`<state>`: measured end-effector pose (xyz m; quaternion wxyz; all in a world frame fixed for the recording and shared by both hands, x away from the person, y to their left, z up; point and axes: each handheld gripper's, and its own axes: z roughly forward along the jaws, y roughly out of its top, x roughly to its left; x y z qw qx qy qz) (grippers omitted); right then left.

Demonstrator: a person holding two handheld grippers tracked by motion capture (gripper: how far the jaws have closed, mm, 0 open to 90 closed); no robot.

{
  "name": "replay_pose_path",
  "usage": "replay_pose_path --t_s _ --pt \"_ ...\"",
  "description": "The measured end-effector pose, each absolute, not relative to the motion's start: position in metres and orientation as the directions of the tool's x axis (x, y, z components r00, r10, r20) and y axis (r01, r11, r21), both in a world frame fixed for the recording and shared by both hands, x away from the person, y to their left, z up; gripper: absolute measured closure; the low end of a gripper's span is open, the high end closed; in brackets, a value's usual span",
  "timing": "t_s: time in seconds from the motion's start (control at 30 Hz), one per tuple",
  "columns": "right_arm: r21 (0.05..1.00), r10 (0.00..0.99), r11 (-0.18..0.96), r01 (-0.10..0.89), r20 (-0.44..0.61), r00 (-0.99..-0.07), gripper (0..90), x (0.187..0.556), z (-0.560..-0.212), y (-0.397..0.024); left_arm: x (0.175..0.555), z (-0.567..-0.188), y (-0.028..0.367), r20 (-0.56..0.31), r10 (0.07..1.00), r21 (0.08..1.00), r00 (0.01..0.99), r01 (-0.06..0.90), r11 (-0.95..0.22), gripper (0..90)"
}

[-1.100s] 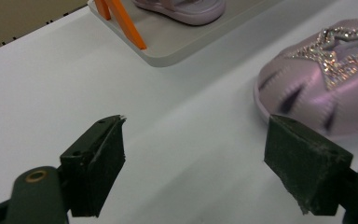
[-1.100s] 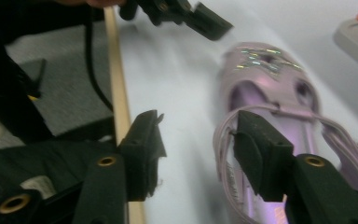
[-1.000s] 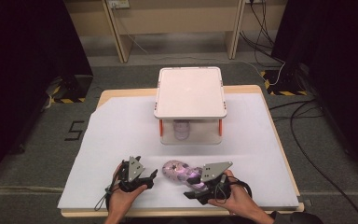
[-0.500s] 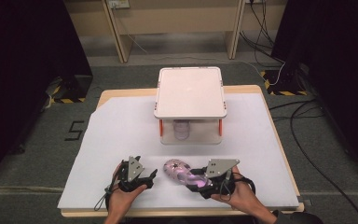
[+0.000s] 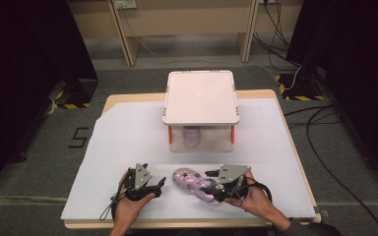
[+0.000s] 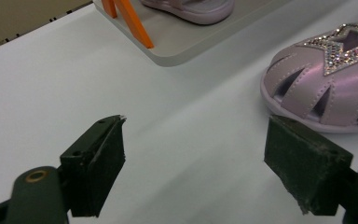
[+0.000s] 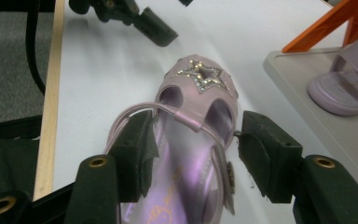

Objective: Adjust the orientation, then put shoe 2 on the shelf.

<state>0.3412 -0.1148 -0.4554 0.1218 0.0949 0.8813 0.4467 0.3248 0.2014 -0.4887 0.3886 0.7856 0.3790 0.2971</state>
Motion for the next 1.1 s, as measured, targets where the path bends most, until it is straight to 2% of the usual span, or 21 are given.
replay_pose_path --t_s 0.13,0.27,0.43,0.6,0.77,0.9,1.1 --pt "0.785 0.249 0.619 0.018 -0.174 -0.953 45.3 0.343 -0.461 -0.107 0.327 -0.491 0.202 0.169 0.828 0.831 0.534 0.375 -0.411 19.6" --pt "0.777 0.248 0.629 0.019 -0.177 -0.953 45.4 0.344 -0.464 -0.099 0.325 -0.491 0.201 0.169 0.827 0.831 0.536 0.373 -0.412 19.6" --pt "0.743 0.221 0.668 -0.033 -0.241 -0.945 47.1 0.342 -0.466 -0.085 0.326 -0.49 0.201 0.172 0.824 0.833 0.54 0.368 -0.414 19.6" --pt "0.722 0.188 0.686 -0.091 -0.297 -0.936 67.9 0.339 -0.462 -0.085 0.325 -0.491 0.202 0.17 0.827 0.833 0.536 0.369 -0.411 19.6" --pt "0.699 0.197 0.702 -0.132 -0.37 -0.908 79.0 0.335 -0.458 -0.086 0.326 -0.489 0.201 0.175 0.824 0.834 0.539 0.364 -0.415 19.6" --pt "0.718 0.215 0.681 -0.143 -0.383 -0.898 84.0 0.333 -0.451 -0.09 0.325 -0.49 0.201 0.178 0.819 0.83 0.545 0.365 -0.423 19.6" --pt "0.713 0.229 0.68 -0.173 -0.43 -0.873 84.9 0.33 -0.441 -0.095 0.323 -0.49 0.204 0.178 0.824 0.834 0.538 0.362 -0.416 19.6"
